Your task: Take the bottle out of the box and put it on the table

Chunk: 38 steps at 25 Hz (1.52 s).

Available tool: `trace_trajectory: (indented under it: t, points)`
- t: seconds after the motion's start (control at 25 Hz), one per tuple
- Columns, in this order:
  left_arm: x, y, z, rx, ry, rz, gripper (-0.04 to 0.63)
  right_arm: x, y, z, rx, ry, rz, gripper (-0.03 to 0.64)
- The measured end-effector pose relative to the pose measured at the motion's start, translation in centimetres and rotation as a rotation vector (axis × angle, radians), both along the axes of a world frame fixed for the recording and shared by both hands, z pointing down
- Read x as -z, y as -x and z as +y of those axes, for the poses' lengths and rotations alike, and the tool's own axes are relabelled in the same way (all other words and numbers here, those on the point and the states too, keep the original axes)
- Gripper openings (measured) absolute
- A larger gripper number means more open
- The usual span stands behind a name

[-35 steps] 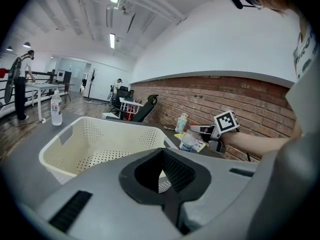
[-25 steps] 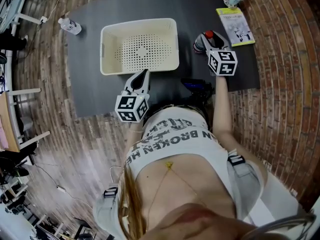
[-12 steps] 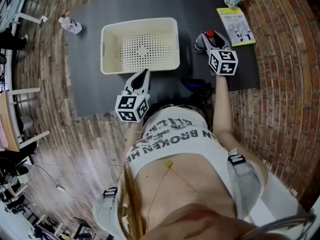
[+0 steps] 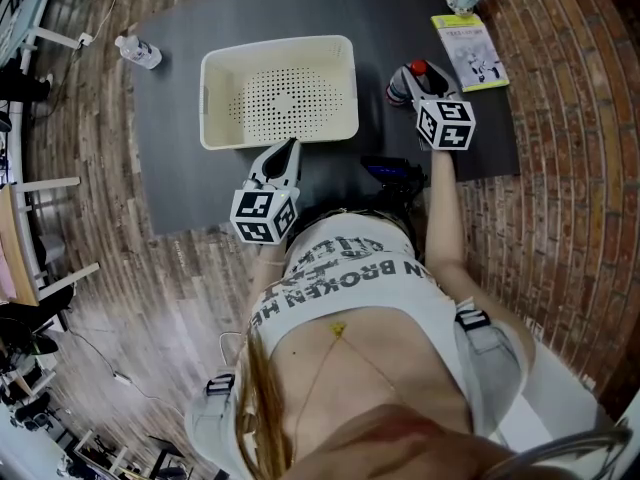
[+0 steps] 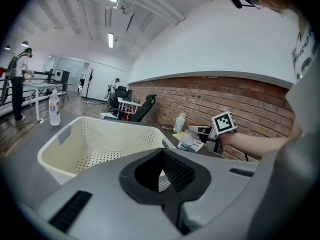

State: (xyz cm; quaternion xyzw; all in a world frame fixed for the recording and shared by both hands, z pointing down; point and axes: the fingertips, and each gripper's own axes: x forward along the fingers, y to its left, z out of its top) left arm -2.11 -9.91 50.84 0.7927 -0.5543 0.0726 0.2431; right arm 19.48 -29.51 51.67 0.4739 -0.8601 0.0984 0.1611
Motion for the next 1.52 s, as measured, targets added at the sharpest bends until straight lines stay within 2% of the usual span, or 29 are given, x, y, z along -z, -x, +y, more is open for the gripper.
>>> trace_trajectory:
  t: [0.56,0.8,1.08,1.28,1.52]
  points:
    - [0.2,0.7,0.0,0.01,-0.01,0.011,0.005,0.0,0.3,-0.1,0.005,0.008,-0.008,0.166]
    - [0.2,1.0,0.3,0.008,-0.01,0.013,0.005,0.2,0.2,0.6,0.037,-0.005,0.039,0.167]
    - [0.1,2.0,0.0,-0.002,-0.006,0.015,0.005,1.6,0.1,2.4,-0.006,-0.008,-0.007,0.181]
    - [0.2,2.8,-0.3,-0.027,-0.002,0.014,0.005,1.9,0.4,4.1,-0.028,0.003,0.014,0.181]
    - [0.5,3.9,-0.8,-0.072,0.003,0.005,0.005,2.0,-1.1,4.8,-0.135,0.014,0.032,0.179]
